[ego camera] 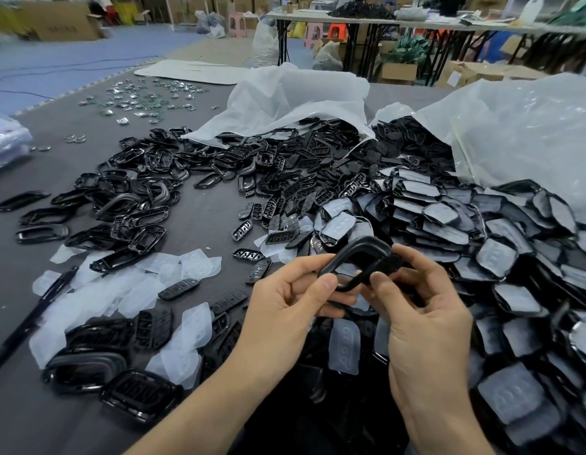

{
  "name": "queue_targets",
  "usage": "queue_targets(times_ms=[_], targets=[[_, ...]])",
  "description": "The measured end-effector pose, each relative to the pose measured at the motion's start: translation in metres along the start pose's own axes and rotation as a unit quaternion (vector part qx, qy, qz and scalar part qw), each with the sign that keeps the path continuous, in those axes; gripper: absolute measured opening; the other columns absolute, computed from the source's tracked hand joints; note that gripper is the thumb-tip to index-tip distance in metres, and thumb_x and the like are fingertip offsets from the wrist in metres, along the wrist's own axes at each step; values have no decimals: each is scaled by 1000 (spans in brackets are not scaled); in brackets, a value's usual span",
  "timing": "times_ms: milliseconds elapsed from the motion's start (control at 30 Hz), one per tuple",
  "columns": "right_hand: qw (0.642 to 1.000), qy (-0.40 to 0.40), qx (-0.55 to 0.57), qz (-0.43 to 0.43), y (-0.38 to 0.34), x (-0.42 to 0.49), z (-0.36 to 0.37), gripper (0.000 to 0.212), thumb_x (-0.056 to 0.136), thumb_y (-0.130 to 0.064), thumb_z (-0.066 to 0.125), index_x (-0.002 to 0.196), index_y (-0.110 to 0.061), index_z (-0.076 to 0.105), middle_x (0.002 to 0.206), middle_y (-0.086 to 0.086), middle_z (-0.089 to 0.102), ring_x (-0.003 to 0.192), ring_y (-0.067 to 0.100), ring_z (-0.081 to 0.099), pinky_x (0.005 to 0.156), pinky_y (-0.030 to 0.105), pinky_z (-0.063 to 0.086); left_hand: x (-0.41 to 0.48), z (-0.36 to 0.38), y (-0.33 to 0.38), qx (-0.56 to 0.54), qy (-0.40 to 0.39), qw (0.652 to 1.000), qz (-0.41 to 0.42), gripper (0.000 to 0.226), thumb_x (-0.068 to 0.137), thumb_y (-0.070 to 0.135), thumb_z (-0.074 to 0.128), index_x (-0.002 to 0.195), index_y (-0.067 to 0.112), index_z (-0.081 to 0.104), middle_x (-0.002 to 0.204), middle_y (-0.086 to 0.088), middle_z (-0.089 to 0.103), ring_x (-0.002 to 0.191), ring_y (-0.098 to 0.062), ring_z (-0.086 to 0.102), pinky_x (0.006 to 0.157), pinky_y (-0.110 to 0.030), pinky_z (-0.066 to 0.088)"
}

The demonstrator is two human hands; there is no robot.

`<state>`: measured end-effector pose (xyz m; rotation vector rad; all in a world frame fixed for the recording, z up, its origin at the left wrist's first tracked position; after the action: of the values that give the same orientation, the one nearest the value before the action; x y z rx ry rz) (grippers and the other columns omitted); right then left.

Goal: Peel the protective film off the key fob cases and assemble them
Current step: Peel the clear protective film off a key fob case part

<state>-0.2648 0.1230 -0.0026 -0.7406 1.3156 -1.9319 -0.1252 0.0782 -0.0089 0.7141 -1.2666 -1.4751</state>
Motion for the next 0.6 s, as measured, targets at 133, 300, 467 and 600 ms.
queue_targets(times_ms=[133, 300, 467, 600], targets=[[998, -21, 35, 38, 3, 0, 4, 23, 84, 1, 63, 78, -18, 74, 74, 1, 73, 66, 10, 69, 62, 16, 54, 0, 1, -2, 20, 0, 1000, -7, 25, 79, 22, 59, 103, 17, 67, 82, -6, 76, 72, -15, 72, 66, -22, 56], [996, -74, 18, 50, 3, -2, 10, 39, 90, 1, 54, 71, -23, 77, 73, 2, 73, 67, 9, 67, 64, 18, 54, -1, 2, -2, 20, 7, 1000, -9, 22, 82, 17, 60, 98, 27, 71, 79, -4, 76, 70, -13, 72, 65, -17, 54], [994, -101, 12, 49, 4, -3, 14, 12, 73, -22, 67, 77, -21, 78, 78, 4, 75, 71, 11, 69, 67, 19, 54, -1, 0, -1, 36, 13, 999, -13, 36, 90, 2, 57, 91, 33, 74, 80, -2, 76, 70, -11, 72, 65, -17, 54], [995, -86, -31, 36, 4, -1, 10, 22, 79, -7, 69, 80, -28, 77, 79, 3, 75, 70, 12, 69, 64, 16, 53, -1, 1, 2, 50, 16, 999, -15, 45, 91, 2, 57, 87, 43, 76, 80, 1, 76, 70, -9, 71, 66, -16, 54]])
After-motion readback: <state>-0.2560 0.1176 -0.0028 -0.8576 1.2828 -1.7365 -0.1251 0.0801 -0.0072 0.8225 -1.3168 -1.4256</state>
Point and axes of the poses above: each hand's wrist, its own x-axis towards the middle knuckle, its own z-axis out of the palm, y = z × x, the point moved 7 cm from there along x, towards the middle knuckle
